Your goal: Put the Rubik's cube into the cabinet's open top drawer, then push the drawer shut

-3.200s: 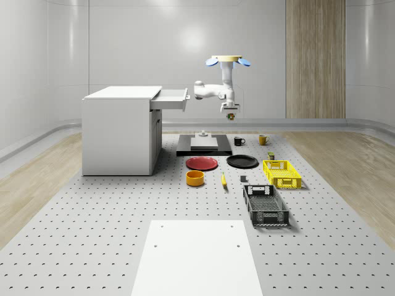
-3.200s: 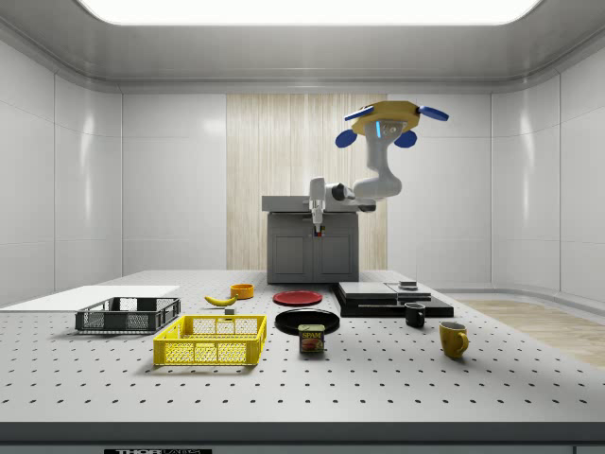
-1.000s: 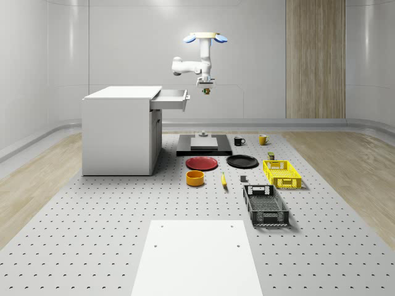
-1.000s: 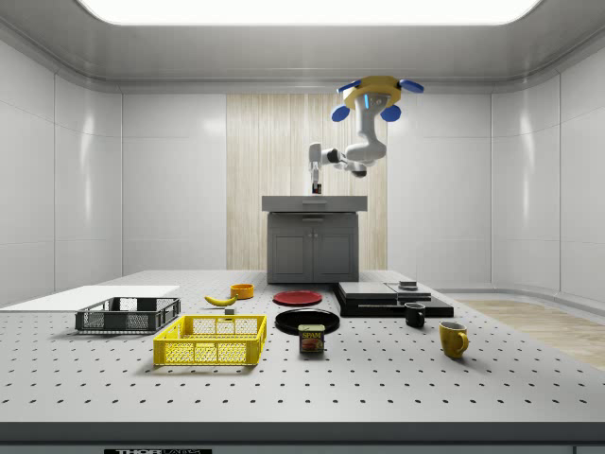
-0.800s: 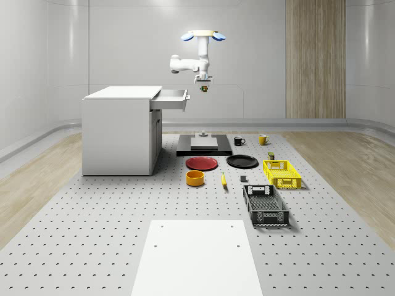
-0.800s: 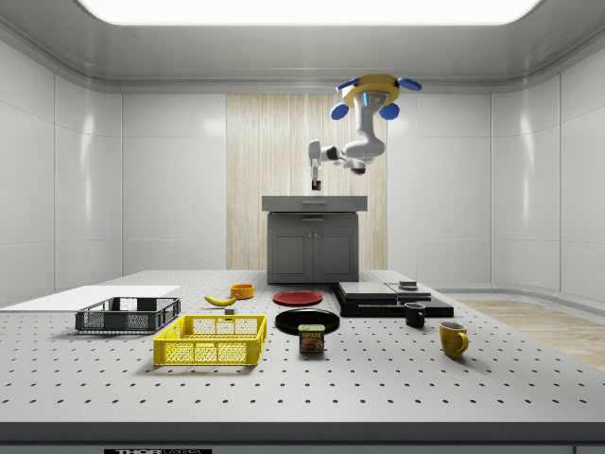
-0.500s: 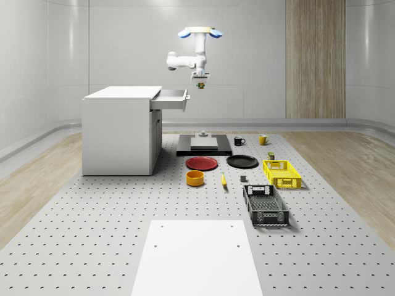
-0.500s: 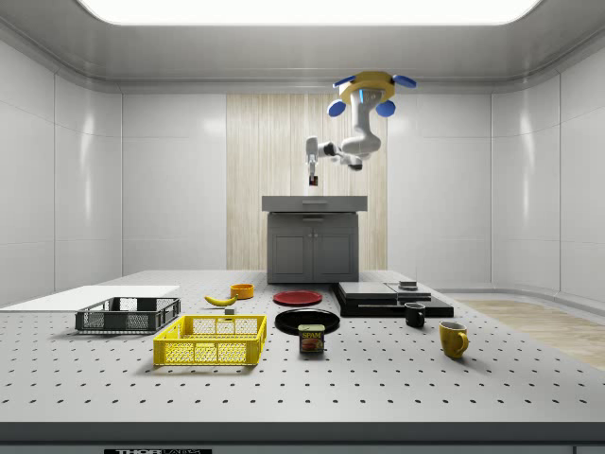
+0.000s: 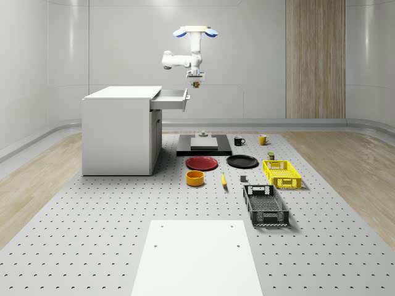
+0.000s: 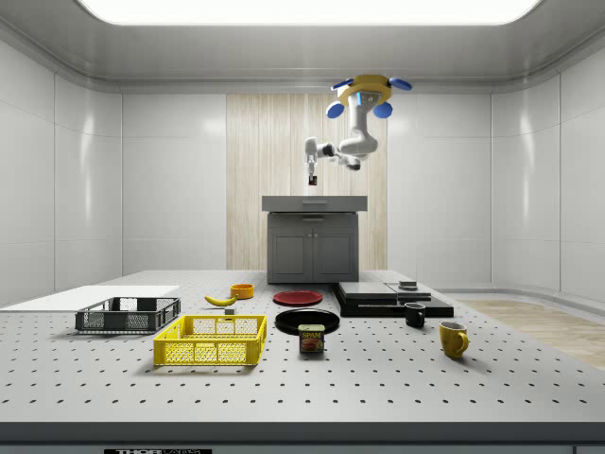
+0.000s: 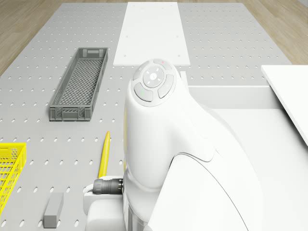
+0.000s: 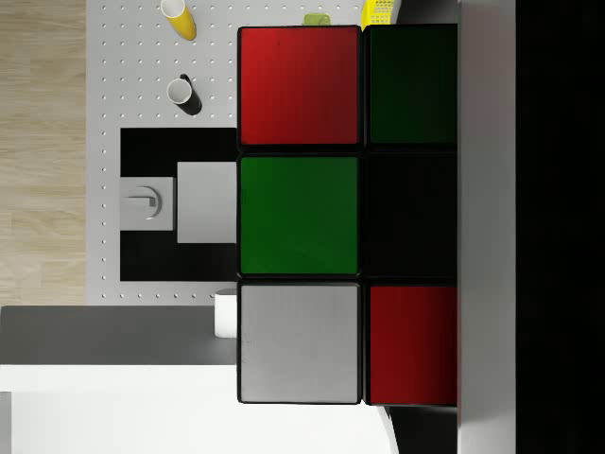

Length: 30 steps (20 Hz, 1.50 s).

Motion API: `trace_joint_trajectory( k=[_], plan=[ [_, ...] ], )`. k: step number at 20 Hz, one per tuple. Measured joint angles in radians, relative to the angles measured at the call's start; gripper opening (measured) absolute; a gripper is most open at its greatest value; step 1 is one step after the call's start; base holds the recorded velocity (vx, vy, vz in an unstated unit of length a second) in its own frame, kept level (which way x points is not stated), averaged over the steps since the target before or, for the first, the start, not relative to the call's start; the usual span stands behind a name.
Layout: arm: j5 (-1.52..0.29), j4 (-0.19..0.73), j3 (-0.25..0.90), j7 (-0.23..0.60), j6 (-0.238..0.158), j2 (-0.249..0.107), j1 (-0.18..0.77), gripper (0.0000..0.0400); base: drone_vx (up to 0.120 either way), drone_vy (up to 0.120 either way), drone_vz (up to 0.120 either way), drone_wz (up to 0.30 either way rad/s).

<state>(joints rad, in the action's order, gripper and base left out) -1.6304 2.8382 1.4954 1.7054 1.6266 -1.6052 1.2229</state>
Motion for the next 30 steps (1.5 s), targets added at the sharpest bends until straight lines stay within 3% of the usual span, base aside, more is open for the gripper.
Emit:
trace_joint_trajectory(
  k=[30],
  plan=[
    [0.002, 0.000, 0.000, 0.000, 0.004, -0.005, 0.000, 0.0325, 0.000, -0.120, 0.000, 0.000]
  ],
)
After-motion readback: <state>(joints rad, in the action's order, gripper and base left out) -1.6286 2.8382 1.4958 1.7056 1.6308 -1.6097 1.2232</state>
